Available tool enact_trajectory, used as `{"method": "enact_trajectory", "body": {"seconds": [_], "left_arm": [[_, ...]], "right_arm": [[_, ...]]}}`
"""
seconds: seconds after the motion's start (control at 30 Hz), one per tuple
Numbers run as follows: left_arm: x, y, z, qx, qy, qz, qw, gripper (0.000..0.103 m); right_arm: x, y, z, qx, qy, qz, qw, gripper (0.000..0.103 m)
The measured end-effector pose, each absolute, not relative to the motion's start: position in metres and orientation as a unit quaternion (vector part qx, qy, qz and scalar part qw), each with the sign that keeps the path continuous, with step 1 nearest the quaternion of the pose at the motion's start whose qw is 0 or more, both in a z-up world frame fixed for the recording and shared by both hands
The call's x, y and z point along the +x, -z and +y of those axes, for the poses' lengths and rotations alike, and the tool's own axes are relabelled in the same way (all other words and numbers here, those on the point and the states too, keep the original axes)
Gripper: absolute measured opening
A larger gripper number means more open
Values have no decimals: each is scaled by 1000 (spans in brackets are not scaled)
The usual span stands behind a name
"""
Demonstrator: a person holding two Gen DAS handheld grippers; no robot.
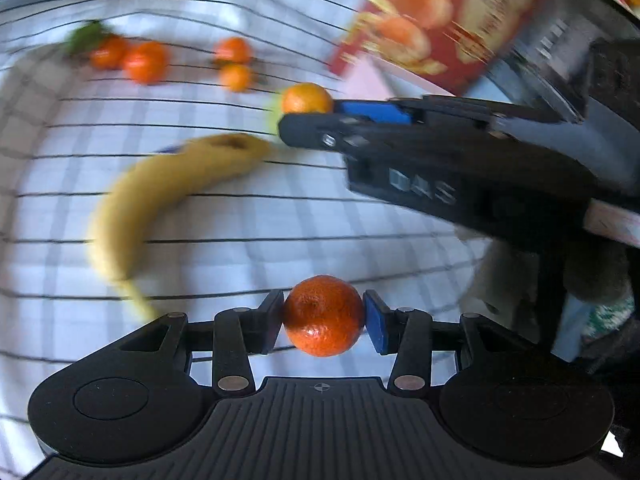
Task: Organize fruits
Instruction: 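Grasp a small tangerine with the right gripper while the left gripper holds its tangerine, then carry both tangerines over the pink box and open the left gripper while right holds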
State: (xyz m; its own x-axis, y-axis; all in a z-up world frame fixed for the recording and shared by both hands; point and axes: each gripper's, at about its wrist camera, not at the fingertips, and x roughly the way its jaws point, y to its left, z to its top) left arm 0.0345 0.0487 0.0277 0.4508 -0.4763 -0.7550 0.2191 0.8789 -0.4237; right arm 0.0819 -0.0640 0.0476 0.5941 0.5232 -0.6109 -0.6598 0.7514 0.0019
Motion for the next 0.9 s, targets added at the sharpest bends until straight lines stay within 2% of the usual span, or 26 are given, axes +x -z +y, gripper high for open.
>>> {"method": "enact_trajectory", "body": {"seconds": [0.27, 0.47, 0.7, 0.9], "left_arm": [[64, -75, -17, -97, 295, 432, 847, 49], [119, -112, -54, -91, 293, 372, 876, 49], [174, -104, -92, -107, 283, 374, 877, 49], [193, -84, -110, -67, 263, 399, 876, 48]], "right_arm": [[26, -89, -179, -97, -220, 262, 935, 29], [33, -112, -246, -65, -125, 231, 963, 29], [42, -114, -282, -45, -84, 218, 971, 29], [44, -106, -294, -35, -69, 223, 972, 29]]}}
